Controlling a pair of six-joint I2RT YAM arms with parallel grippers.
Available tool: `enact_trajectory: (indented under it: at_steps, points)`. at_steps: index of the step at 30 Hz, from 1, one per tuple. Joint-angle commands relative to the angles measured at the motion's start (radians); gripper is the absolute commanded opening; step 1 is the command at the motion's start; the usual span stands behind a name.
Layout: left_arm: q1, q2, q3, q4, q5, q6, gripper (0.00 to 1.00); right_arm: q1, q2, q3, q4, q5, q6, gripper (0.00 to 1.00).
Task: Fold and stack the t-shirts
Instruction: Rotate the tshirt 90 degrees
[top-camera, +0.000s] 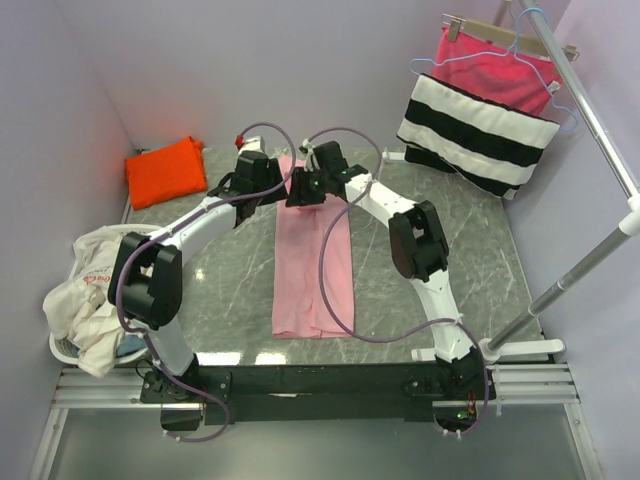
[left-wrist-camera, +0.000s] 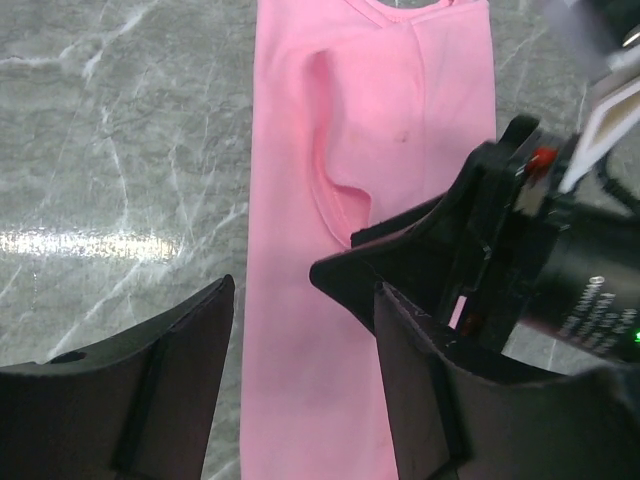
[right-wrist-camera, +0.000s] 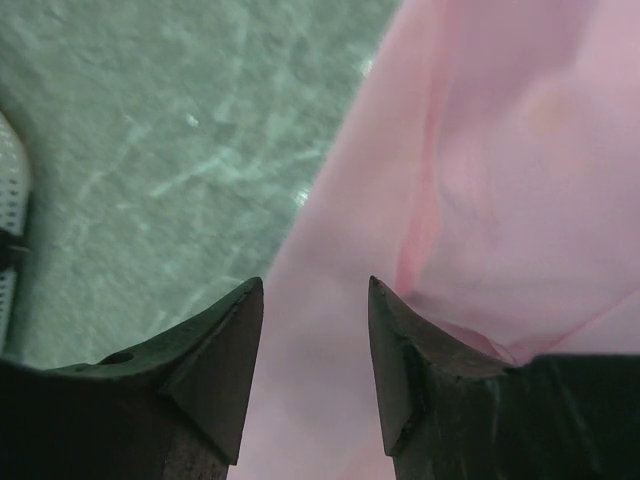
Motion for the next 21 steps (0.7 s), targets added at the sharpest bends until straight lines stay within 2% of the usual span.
enact_trajectory:
  at_steps: [1, 5, 6, 12, 15, 17, 19, 21]
  points:
    - [0.001, 0.011, 0.01, 0.036, -0.018, -0.027, 0.64, -0.02, -0.09, -0.073, 0.011, 0.036, -0.041, 0.54]
    - [0.004, 0.015, 0.018, 0.038, -0.031, -0.03, 0.65, -0.046, -0.217, -0.199, 0.086, 0.178, -0.025, 0.54]
    - [0.006, 0.015, 0.021, 0.039, -0.031, -0.03, 0.65, -0.059, -0.248, -0.274, 0.12, 0.207, -0.022, 0.54]
    - [0.015, 0.055, 0.073, 0.028, 0.04, -0.008, 0.64, -0.109, -0.393, -0.429, 0.235, 0.215, 0.008, 0.55]
    - [0.012, 0.063, 0.059, 0.012, 0.075, -0.016, 0.63, -0.12, -0.41, -0.431, 0.18, 0.197, 0.004, 0.55]
    - [0.003, 0.044, 0.038, -0.013, 0.074, -0.024, 0.62, -0.12, -0.421, -0.423, 0.083, 0.2, 0.002, 0.54]
    - [-0.008, 0.003, -0.022, -0.045, 0.055, -0.033, 0.62, -0.119, -0.449, -0.472, 0.021, 0.189, 0.01, 0.54]
    - [-0.028, -0.032, -0.107, -0.07, 0.045, -0.06, 0.61, -0.117, -0.539, -0.604, 0.019, 0.197, 0.012, 0.54]
